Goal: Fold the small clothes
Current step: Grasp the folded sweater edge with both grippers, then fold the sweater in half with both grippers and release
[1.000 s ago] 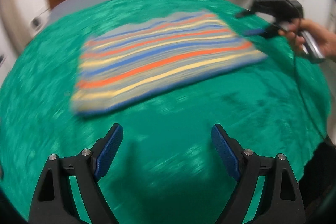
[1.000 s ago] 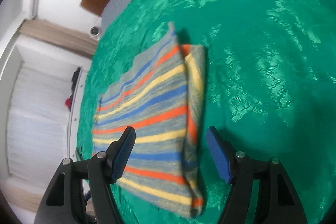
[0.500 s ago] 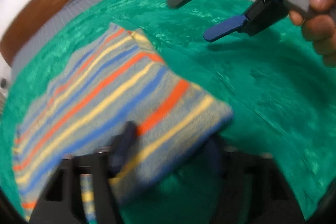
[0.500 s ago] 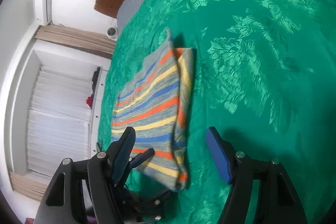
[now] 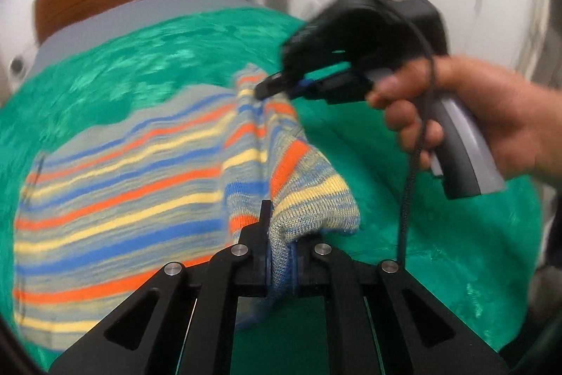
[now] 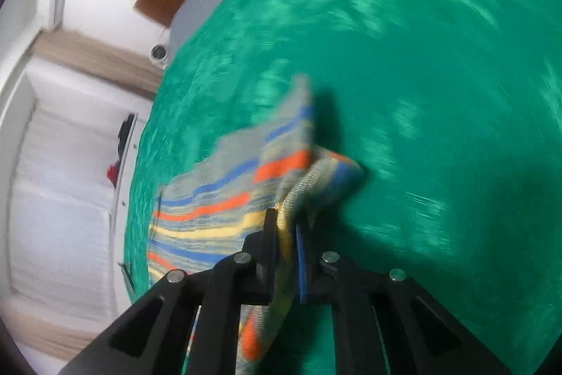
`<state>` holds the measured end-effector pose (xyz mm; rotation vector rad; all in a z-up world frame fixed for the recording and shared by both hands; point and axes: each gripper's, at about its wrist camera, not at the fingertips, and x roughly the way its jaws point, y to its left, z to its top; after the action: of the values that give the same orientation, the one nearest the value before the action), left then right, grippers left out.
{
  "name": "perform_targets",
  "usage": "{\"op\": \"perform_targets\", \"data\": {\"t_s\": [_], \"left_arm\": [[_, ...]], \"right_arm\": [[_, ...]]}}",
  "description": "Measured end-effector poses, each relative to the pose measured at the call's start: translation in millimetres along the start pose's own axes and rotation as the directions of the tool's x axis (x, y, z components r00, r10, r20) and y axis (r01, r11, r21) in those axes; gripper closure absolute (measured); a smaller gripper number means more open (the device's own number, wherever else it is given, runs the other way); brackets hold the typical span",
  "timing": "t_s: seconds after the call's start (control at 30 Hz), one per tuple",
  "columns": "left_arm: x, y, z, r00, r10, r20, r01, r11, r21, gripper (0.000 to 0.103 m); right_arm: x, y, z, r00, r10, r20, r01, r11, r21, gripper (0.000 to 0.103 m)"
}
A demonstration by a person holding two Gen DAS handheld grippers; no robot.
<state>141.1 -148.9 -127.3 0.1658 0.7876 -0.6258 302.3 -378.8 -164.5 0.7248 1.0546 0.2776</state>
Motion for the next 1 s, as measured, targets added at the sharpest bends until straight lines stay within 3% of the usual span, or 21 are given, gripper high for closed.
{"op": "perform_targets", "data": {"t_s": [0.17, 0.27, 0.47, 0.5, 0.57, 0.6, 0.63, 0.67, 0.77, 0.9, 1.0], "left_arm": [[-49.1, 79.1, -12.7, 0.999, 0.019, 0.051, -0.008, 0.977, -0.215, 0.098], [-68.1, 120.2, -28.6, 0.997, 0.049, 0.051, -0.030, 0.947, -0.321, 0.098], [-76.5, 189.9, -67.0, 0.990, 0.140, 0.000, -0.123, 0.873, -0.472, 0.097], [-74.0, 198.3, -71.8, 0.989, 0.148, -0.017, -0.137, 0.864, -0.484, 0.096], [-64.2, 211.8, -82.4, 0.984, 0.152, -0.097, -0.181, 0.851, -0.493, 0.082], [-59.4, 221.8, -83.5, 0.979, 0.156, -0.129, -0.201, 0.843, -0.500, 0.078], [-61.2, 227.3, -88.1, 0.978, 0.151, -0.144, -0.204, 0.833, -0.515, 0.070], [-65.6, 229.7, -90.4, 0.978, 0.152, -0.143, -0.206, 0.825, -0.526, 0.054], [-89.4, 233.6, -94.0, 0.980, 0.182, -0.076, -0.193, 0.815, -0.547, 0.031], [-78.4, 239.6, -79.1, 0.984, 0.170, -0.061, -0.177, 0.834, -0.522, 0.029], [-54.3, 244.5, -78.3, 0.963, 0.219, -0.155, -0.267, 0.841, -0.471, 0.033]], "right_arm": [[10.7, 103.8, 3.1, 0.995, 0.097, -0.003, -0.096, 0.981, -0.166, 0.093], [47.6, 168.8, -3.1, 0.987, 0.147, -0.059, -0.157, 0.959, -0.236, 0.093], [137.2, 237.2, -33.6, 0.983, 0.114, -0.145, -0.155, 0.938, -0.311, 0.093], [146.1, 239.7, -37.1, 0.982, 0.118, -0.147, -0.158, 0.939, -0.306, 0.093], [171.1, 244.1, -50.2, 0.976, 0.148, -0.161, -0.190, 0.937, -0.292, 0.088], [175.9, 241.6, -54.7, 0.974, 0.152, -0.169, -0.195, 0.941, -0.278, 0.079], [178.5, 239.5, -58.4, 0.972, 0.156, -0.176, -0.198, 0.946, -0.257, 0.060], [177.3, 238.1, -61.7, 0.970, 0.166, -0.178, -0.207, 0.947, -0.244, 0.052], [145.0, 222.1, -68.0, 0.969, 0.198, -0.149, -0.234, 0.931, -0.280, 0.050], [88.4, 204.9, -88.7, 0.991, 0.073, -0.113, -0.119, 0.865, -0.488, 0.050], [80.8, 201.8, -119.5, 0.987, 0.033, -0.156, -0.120, 0.795, -0.594, 0.050]]}}
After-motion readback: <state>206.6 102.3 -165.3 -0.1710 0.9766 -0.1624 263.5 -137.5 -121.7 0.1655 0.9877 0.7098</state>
